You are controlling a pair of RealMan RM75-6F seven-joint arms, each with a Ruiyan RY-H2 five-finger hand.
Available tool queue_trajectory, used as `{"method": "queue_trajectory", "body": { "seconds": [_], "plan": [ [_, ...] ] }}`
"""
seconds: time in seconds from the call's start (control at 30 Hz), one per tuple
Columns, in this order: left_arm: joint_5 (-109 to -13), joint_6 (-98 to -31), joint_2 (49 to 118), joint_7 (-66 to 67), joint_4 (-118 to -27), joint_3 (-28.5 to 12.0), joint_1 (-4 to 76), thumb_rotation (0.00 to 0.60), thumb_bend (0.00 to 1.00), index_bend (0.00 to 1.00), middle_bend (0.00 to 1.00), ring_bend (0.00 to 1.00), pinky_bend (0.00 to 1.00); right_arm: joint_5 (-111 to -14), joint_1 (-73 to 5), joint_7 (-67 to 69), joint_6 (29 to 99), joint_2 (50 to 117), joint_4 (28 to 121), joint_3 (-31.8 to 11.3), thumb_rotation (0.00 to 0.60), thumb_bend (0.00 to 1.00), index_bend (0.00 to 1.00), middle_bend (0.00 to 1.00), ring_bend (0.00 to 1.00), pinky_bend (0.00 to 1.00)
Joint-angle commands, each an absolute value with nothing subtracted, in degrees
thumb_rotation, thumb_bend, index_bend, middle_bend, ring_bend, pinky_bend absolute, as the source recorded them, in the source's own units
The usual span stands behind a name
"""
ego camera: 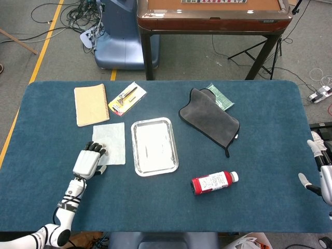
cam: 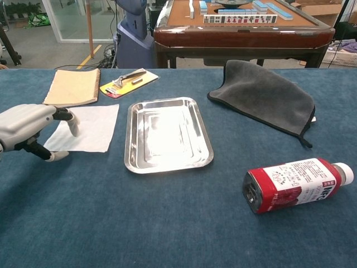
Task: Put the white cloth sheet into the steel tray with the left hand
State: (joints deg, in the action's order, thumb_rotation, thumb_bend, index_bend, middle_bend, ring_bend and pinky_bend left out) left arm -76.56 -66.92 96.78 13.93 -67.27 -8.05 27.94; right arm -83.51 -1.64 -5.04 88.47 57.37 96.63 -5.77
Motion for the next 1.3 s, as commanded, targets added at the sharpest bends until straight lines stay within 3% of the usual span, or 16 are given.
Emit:
{"method": "queue_trajectory", "body": {
  "seconds": [0.03, 0.63, 1.07, 1.3],
  "plan": [
    [-76.8, -68.1, 98.1, 12.7, -64.8, -9.1, 28.5, 0.6, 0.26, 0.46, 0.26, 0.22, 0.11, -83.6, -1.7, -5.1, 88.5, 57.3, 96.8, -5.8, 0.6, 0.24, 0.11, 0.18, 0.08, 0.17],
    [-78.4, -70.5, 100.4, 5.0, -55.4, -12.6, 32.2, 0.6, 0.37, 0.61, 0.35, 0.33, 0.26, -83.5, -1.3, -5.2, 89.0, 56.8, 97.4, -5.9, 0.6, 0.25, 0.11, 0.18, 0.08, 0.17],
    [-80.6, -73.2, 97.1, -4.8, -66.5, -12.6, 31.5, 0.6, 0.37, 0.68, 0.43, 0.35, 0.26, -83.7, -1.2, -5.1, 89.2, 56.9, 97.4, -5.9, 0.6, 0.25, 0.11, 0.18, 0.08, 0.17],
    [-83.7, -74.1, 97.1, -3.0, -73.3, -11.7, 32.9, 0.6, 0.37, 0.68, 0.44, 0.36, 0.26, -84.0, -1.0, -5.4, 89.7, 56.7, 98.0, -5.8, 0.6, 0.24, 0.11, 0.18, 0.08, 0.17]
  ]
}}
